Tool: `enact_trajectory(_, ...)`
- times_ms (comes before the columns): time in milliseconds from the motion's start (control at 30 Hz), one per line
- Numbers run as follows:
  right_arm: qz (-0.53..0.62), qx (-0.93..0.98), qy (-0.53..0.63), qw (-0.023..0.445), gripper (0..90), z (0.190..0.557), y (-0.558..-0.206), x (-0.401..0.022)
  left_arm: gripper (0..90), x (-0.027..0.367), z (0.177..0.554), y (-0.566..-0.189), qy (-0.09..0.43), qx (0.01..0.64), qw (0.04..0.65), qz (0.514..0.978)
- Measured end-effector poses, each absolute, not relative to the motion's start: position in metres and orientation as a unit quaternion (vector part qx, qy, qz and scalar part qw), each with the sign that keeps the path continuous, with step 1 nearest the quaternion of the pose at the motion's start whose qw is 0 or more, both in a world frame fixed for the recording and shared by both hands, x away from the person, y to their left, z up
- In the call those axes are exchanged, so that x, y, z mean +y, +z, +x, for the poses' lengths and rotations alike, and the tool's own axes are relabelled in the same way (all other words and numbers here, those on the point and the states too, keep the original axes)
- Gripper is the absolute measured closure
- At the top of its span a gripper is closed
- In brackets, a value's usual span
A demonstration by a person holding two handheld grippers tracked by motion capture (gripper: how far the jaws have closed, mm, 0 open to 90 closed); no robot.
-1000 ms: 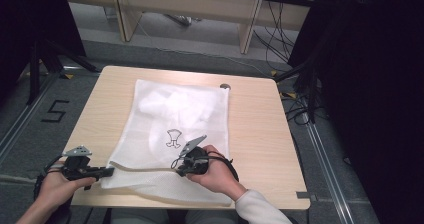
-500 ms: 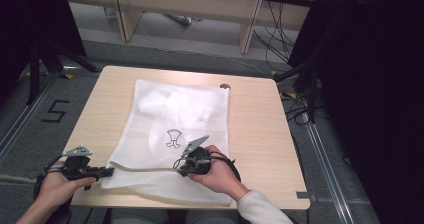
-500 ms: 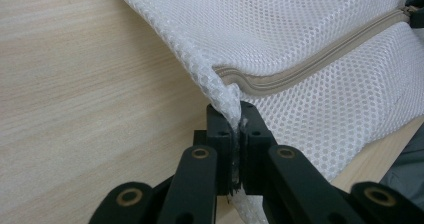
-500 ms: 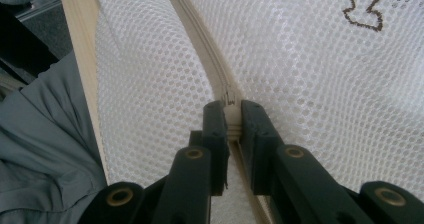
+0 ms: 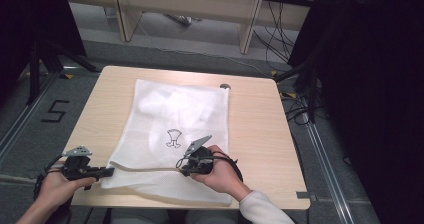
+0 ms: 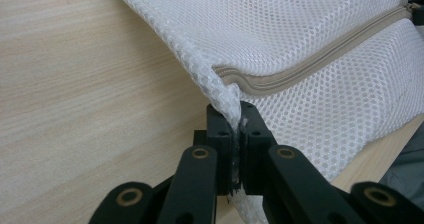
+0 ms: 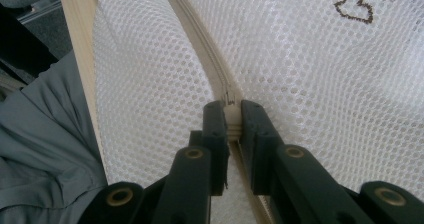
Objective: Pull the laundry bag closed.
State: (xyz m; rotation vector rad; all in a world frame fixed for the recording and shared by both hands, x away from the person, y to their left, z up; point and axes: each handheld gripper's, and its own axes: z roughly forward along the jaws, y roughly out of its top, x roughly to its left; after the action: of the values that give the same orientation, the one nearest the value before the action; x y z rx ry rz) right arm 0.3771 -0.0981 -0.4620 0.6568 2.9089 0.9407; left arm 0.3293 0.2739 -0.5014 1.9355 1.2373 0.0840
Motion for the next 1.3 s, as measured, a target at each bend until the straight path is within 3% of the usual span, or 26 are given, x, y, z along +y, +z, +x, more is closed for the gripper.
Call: enact_trajectory(1300,0.228,0.93,0.289,0.008,82.6,0.376,-0.464,-0.115,85.5,0.275,0.33,-0.501,0.035,0.489,0.403,0.773)
